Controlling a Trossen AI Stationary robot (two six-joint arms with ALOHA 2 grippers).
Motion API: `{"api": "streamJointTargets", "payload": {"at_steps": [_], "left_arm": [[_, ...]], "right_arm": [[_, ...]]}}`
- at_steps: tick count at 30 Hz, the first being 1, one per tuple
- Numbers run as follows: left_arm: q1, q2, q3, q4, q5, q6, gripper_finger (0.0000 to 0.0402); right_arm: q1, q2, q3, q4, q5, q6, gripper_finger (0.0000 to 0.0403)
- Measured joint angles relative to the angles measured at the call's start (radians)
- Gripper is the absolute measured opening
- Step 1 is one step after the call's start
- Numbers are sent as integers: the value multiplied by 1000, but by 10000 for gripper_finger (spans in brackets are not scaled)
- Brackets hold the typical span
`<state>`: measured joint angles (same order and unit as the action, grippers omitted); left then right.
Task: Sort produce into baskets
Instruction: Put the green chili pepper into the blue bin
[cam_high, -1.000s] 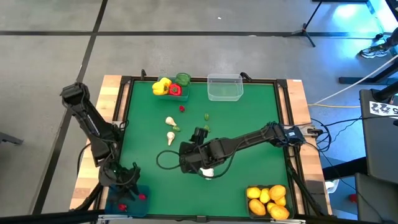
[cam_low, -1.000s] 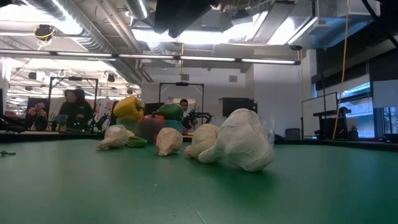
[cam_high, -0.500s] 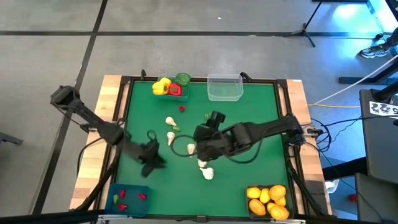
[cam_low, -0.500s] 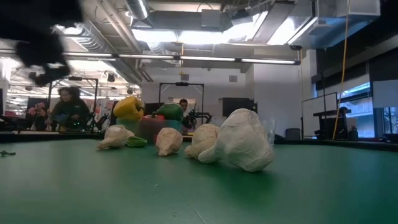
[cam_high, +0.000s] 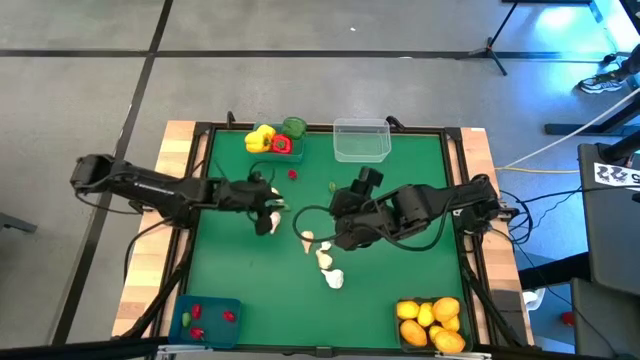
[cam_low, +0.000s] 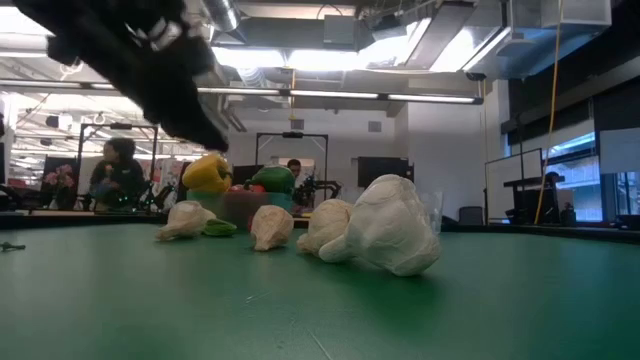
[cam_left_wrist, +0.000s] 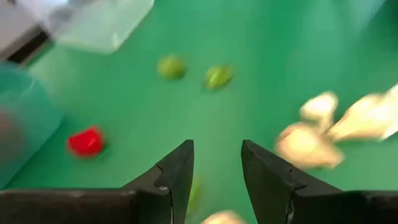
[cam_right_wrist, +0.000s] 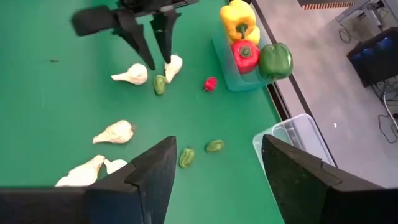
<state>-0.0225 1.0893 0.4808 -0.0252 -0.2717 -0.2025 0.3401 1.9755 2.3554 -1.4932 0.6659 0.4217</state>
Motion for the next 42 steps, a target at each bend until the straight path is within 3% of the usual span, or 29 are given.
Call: {"api": "streamJointTargets", "payload": {"at_steps": [4, 10, 16, 22, 31, 42], "left_arm": [[95, 71, 0, -16, 88, 105, 131], [163, 189, 0, 87, 248, 202, 131], [186, 313, 9, 89, 269, 287, 131], [213, 398, 34, 100, 298, 222, 131], [218, 407, 45, 85, 330, 266, 131], [203, 396, 43, 59, 244, 264, 131]], "right_arm": [[0, 0, 0, -10, 0, -4, 231], [0, 0, 0, -80, 0, 1, 231], [0, 0, 0, -79, -2, 3, 231], [0, 0, -1, -79, -3, 1, 231], [0, 0, -1, -78, -3, -7, 231], [0, 0, -1, -78, -3, -11, 231]]}}
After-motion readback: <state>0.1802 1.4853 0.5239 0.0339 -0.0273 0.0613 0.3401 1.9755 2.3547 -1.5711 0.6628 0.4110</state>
